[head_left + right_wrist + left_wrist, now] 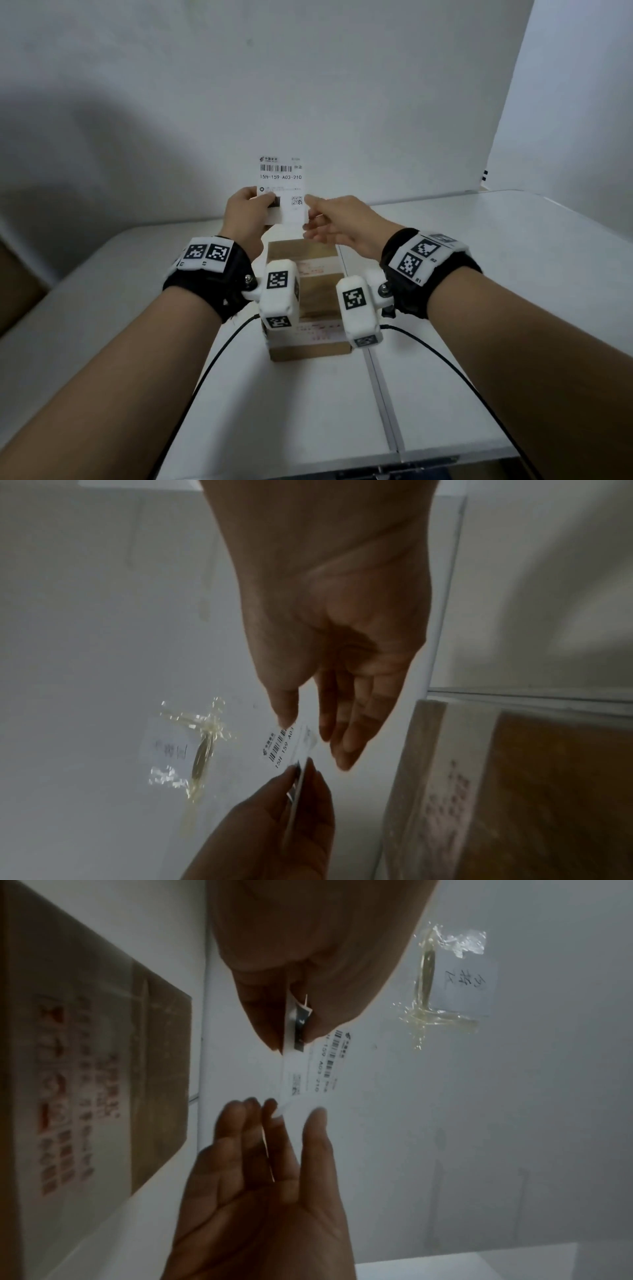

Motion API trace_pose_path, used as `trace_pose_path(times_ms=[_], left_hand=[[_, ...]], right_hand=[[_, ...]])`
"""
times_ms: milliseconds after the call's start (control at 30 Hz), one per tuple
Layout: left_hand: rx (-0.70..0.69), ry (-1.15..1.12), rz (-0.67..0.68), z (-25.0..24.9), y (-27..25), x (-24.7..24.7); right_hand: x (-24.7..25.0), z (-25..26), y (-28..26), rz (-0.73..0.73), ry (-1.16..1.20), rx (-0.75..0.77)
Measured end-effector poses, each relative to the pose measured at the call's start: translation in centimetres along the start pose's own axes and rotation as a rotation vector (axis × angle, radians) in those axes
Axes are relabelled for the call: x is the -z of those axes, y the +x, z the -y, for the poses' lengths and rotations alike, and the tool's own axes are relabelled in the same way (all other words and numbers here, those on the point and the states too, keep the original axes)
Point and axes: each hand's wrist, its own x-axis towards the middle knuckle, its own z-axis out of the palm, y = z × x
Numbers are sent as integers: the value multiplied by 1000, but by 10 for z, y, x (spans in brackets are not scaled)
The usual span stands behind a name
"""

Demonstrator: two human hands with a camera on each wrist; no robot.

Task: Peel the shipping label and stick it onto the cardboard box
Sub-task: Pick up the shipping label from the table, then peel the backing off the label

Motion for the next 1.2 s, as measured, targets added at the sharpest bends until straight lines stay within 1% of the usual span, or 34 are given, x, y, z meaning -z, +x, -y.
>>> trace_pose_path(times_ms=[100,167,200,233,267,300,333,367,400,467,500,533,633,800,1067,1200], left_hand=[[16,-49,-55,4,2,4],[33,-52,-76,6,5,6],[34,-5,-89,7,7,7],[12,93,-110,8,7,8],[-45,226,-135,8,6,10],[-139,357,-151,7,4,10],[-241,463,-136,6,1,10],[-310,539,-74,4,-3,10],[-337,582,18,2,-7,9],[-297,625,200,-1,-15,7],[-279,632,246,-1,-18,7],[-273,626,260,1,-18,9],[-278,599,245,6,-18,15],[-286,581,234,11,-16,23],[-405,738,196,7,-18,24],[-428,806,174,0,-19,24]], right_hand=[[-9,-5,-1,75,-73,0],[-13,-7,0,54,-38,-4],[-14,-7,1,26,-15,-11],[-15,-7,2,-2,8,-20],[-16,-7,3,-25,29,-28],[-17,-7,3,-44,43,-33],[-18,-7,4,-59,54,-32],[-19,-7,4,-69,63,-25],[-21,-7,5,-77,75,-16],[-24,-8,6,-92,118,-2],[-25,-10,6,-100,146,1],[-26,-11,7,-106,176,0],[-28,-16,7,-111,216,-7],[-33,-20,6,-112,171,-6],[-33,-20,5,-129,29,44],[-30,-18,4,-118,-11,65]])
